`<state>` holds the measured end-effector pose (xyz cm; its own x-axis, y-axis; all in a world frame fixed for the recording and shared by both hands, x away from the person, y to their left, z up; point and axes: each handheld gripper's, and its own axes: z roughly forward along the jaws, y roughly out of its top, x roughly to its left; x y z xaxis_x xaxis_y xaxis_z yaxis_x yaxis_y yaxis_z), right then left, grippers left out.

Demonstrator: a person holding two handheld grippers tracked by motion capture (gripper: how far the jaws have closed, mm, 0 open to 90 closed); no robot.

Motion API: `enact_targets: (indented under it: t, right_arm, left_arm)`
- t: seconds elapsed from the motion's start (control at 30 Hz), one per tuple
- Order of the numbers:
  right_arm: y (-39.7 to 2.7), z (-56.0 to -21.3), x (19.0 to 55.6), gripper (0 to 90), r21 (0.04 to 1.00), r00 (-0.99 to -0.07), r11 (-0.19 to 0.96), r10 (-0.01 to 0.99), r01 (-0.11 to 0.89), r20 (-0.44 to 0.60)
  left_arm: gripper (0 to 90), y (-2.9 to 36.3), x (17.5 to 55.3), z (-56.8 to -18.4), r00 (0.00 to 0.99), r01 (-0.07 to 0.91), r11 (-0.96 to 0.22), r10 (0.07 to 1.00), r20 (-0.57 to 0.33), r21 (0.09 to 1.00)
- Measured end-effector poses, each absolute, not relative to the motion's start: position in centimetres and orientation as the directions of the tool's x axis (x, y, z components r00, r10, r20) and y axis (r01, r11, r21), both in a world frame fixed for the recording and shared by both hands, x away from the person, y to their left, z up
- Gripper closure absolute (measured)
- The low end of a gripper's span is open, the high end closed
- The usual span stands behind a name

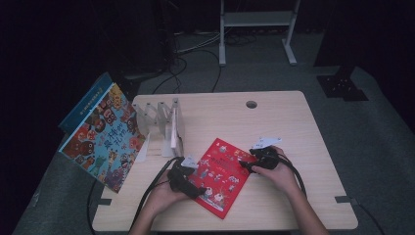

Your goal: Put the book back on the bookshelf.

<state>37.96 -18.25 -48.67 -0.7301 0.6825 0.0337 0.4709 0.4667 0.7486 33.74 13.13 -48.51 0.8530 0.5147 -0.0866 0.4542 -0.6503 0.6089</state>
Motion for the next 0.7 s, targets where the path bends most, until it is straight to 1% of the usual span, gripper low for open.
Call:
enact_targets:
  t: [0.07, 0.2, 0.33, 0.7]
  right_arm:
    - [-18.3, -48.9, 38.1, 30.5, 0.740, -0.732, 0.475, 0.680, 0.477, 0.036]
    - [-18.6, -49.1, 38.2, 30.4, 0.745, -0.731, 0.455, 0.679, 0.489, 0.065]
    - [-18.8, -49.2, 37.7, 30.4, 0.746, -0.722, 0.441, 0.688, 0.499, 0.076]
    - [-19.6, -49.1, 34.2, 30.2, 0.737, -0.685, 0.430, 0.726, 0.522, 0.063]
  left_arm:
    - [0.0, 13.1, 33.7, -48.5, 0.853, 0.454, -0.651, 0.515, -0.086, 0.609]
    - [0.0, 13.1, 33.7, -48.5, 0.854, 0.454, -0.652, 0.514, -0.086, 0.608]
    - [0.0, 13.0, 33.7, -48.5, 0.855, 0.451, -0.651, 0.510, -0.087, 0.610]
    - [0.0, 12.7, 33.7, -48.6, 0.867, 0.445, -0.664, 0.486, -0.106, 0.601]
